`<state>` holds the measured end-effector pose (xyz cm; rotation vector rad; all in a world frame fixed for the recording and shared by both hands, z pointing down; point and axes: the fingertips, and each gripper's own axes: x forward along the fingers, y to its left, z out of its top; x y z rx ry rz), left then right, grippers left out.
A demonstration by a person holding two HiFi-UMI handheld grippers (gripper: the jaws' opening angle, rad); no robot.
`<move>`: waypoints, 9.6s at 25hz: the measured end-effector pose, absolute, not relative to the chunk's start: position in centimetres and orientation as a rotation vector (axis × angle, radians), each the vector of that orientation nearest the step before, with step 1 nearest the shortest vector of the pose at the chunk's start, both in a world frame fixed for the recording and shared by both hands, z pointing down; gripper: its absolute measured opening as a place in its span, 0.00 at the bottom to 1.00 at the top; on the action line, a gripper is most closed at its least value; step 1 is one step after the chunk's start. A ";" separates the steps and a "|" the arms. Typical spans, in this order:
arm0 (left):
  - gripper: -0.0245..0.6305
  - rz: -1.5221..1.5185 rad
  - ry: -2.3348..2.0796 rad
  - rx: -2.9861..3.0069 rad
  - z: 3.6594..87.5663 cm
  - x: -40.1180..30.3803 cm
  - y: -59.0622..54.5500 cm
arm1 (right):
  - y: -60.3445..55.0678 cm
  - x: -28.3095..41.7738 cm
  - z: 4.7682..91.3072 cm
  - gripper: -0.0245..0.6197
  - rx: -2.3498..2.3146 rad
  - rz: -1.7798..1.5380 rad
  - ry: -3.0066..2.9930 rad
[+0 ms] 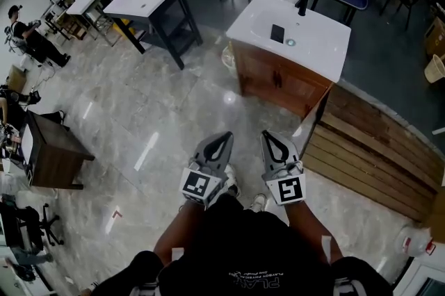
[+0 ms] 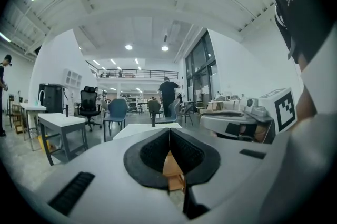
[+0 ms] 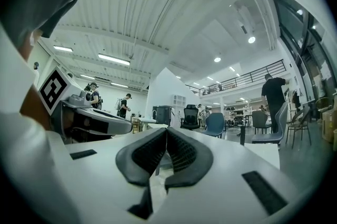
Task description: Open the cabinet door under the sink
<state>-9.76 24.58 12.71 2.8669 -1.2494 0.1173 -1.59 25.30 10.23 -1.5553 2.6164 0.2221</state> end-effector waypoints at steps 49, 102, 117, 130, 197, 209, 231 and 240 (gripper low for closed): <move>0.07 0.129 -0.888 2.821 30.2 -1.3 -9.7 | -6.0 6.0 29.8 0.08 -2.196 -0.071 2.323; 0.07 0.374 -0.895 2.736 59.7 3.8 -17.6 | -17.6 16.2 62.8 0.20 -2.643 -0.348 2.008; 0.07 0.356 -0.906 2.723 59.1 2.3 -16.3 | -15.7 15.6 62.4 0.18 -2.595 -0.414 2.056; 0.07 0.373 -0.868 2.753 58.0 -2.1 -11.6 | -11.3 13.9 62.4 0.18 -2.522 -0.395 2.158; 0.07 0.334 -0.920 2.781 54.2 11.0 7.4 | 18.1 26.2 62.0 0.18 -2.130 -0.321 2.682; 0.07 0.319 -0.948 2.746 52.2 4.8 3.9 | 20.6 19.3 59.4 0.36 -2.267 -0.565 2.457; 0.07 0.232 -0.773 2.796 50.1 -1.7 -6.9 | -0.6 9.0 53.0 0.54 -2.162 -0.311 2.378; 0.07 0.219 -0.738 2.805 49.8 -1.3 -11.2 | -9.5 8.8 53.8 0.67 -2.064 -0.390 2.366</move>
